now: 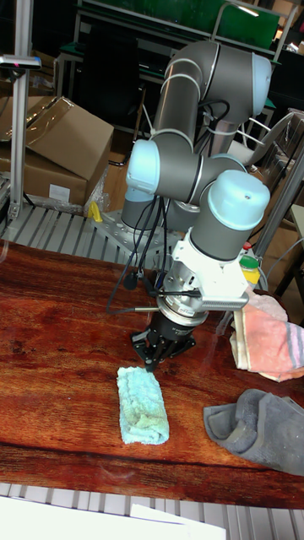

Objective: Clean the table with a cloth

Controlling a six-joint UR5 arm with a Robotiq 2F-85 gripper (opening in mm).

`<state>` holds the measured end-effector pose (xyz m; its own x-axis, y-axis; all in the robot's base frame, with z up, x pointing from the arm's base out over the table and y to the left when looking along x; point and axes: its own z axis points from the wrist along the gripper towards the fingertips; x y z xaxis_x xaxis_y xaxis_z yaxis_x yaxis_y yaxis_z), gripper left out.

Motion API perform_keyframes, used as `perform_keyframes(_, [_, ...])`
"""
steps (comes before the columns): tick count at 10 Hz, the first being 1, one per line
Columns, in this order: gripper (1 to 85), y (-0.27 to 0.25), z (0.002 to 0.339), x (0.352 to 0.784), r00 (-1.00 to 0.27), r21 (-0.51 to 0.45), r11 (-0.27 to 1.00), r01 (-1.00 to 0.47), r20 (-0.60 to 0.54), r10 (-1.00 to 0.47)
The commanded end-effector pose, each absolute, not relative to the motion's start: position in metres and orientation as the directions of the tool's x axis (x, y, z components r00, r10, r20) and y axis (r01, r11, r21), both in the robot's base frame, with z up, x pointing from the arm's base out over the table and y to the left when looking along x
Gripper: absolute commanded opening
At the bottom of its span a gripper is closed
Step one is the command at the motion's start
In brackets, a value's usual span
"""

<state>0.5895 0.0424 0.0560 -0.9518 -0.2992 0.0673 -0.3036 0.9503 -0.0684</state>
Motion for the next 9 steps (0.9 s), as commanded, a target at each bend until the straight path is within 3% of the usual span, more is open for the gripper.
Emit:
perform_keyframes(1, [1.3, 0.0428, 0.058, 0.5868, -0.954, -0.062, 0.953, -0.296, 0.069, -0.292])
perform_keyframes(9, [1.3, 0.0393, 0.0579, 0.5859, -0.953, -0.072, 0.951, -0.299, 0.071, -0.294])
